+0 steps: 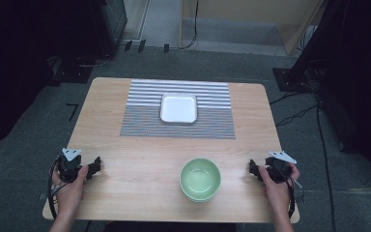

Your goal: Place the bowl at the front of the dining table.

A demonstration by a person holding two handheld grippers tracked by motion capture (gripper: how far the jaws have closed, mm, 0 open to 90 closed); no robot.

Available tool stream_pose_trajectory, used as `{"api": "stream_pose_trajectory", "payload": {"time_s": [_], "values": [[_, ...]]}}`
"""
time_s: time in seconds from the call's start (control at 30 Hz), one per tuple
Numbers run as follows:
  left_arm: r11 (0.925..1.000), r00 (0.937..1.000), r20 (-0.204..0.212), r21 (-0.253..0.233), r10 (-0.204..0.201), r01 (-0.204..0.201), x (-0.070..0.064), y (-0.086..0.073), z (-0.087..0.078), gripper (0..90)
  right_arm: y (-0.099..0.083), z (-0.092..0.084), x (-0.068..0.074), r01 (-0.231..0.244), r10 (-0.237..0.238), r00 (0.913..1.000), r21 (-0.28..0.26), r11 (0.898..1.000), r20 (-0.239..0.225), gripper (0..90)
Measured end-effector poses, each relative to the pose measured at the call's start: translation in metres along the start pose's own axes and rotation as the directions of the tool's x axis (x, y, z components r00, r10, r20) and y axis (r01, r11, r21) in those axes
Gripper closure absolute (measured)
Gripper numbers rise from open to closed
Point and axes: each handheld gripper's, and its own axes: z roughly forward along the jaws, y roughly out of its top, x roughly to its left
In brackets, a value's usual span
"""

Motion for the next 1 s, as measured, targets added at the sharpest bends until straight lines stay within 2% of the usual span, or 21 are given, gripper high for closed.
{"api": "stream_pose_trajectory", "payload": {"time_s": [0.4, 0.57, 0.67, 0.73, 0.8, 1.0], "values": [[1.0, 1.0, 0.003, 0.001, 0.003, -0.003, 0.001, 0.0, 0.0, 13.8, 0.0, 0.0, -0.001, 0.0, 0.0, 1.0, -0.003, 1.0, -0.003, 5.5], [1.0, 1.0, -0.003, 0.003, -0.004, 0.004, 0.002, 0.0, 0.0, 12.2, 0.002, -0.001, -0.004, -0.03, 0.03, 0.9995, -0.034, 0.999, 0.011, 7.3], [0.9999, 0.9996, -0.026, 0.005, -0.01, 0.01, 0.002, 0.0, -0.001, 11.5, 0.001, -0.001, -0.002, -0.029, 0.029, 0.9995, -0.043, 0.999, 0.01, 7.3], [0.9998, 0.9991, -0.038, 0.005, -0.017, 0.018, 0.002, 0.001, -0.001, 11.5, 0.003, -0.005, -0.001, -0.048, 0.048, 0.9989, -0.056, 0.997, -0.003, 7.4], [0.9992, 0.9991, -0.018, 0.001, -0.039, 0.039, 0.003, 0.002, -0.003, 11.5, 0.005, -0.008, 0.001, -0.052, 0.051, 0.9986, -0.071, 0.996, -0.01, 7.5], [0.9978, 0.9987, 0.006, -0.043, -0.051, 0.051, -0.005, 0.01, -0.014, 11.5, 0.009, -0.017, 0.008, -0.045, 0.042, 0.9986, -0.111, 0.993, -0.032, 7.5]]}}
